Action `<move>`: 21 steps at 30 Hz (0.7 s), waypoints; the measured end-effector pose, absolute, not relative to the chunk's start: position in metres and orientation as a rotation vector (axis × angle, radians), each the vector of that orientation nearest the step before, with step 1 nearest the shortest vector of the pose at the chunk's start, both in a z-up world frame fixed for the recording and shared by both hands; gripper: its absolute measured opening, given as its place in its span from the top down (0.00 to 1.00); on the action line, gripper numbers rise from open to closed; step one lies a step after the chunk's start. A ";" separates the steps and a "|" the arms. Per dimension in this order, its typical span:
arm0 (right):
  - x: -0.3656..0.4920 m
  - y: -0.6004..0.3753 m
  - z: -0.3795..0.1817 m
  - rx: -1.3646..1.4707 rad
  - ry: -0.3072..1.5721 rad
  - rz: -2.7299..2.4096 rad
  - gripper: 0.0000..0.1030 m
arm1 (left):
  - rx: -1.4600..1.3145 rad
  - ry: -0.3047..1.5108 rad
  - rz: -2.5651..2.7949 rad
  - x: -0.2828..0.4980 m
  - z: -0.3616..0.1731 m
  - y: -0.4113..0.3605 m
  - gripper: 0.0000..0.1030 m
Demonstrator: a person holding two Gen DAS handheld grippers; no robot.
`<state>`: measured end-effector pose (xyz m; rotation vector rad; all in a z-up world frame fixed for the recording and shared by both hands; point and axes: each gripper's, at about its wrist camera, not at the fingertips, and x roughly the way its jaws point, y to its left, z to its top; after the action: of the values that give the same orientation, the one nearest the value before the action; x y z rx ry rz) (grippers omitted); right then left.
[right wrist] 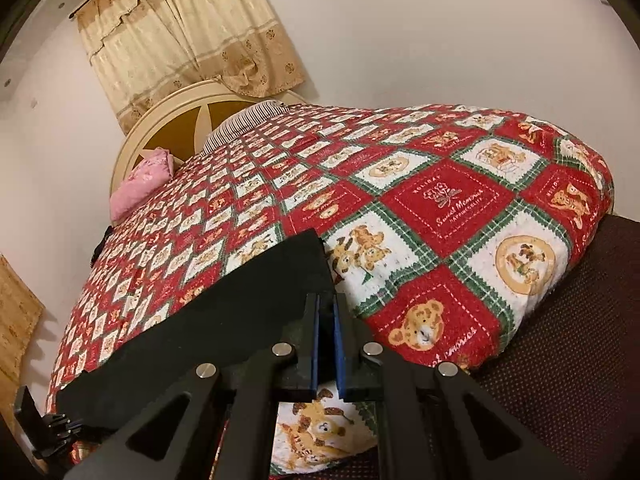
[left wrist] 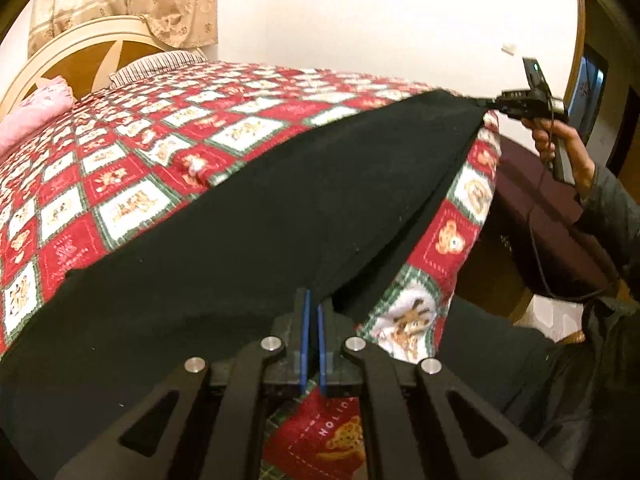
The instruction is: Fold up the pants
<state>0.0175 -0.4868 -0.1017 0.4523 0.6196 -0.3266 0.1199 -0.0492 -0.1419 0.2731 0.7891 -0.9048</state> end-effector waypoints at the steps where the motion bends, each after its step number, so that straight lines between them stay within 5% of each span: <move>1: 0.017 -0.488 -0.105 0.455 0.625 -0.335 0.94 | 0.275 0.801 -0.909 0.120 -0.146 -0.050 0.96; 17: 0.006 -0.498 -0.122 0.501 0.657 -0.370 0.93 | 0.303 0.811 -0.908 0.113 -0.158 -0.051 0.96; 19: 0.002 -0.493 -0.115 0.448 0.666 -0.450 0.68 | 0.314 0.802 -0.900 0.110 -0.156 -0.048 0.89; 21: -0.001 -0.481 -0.102 0.366 0.642 -0.488 0.65 | 0.318 0.792 -0.882 0.107 -0.152 -0.043 0.79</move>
<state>-0.0012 -0.4810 -0.1016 0.3657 0.6421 -0.4884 0.1073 -0.0428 -0.1519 0.3178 0.7920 -0.8820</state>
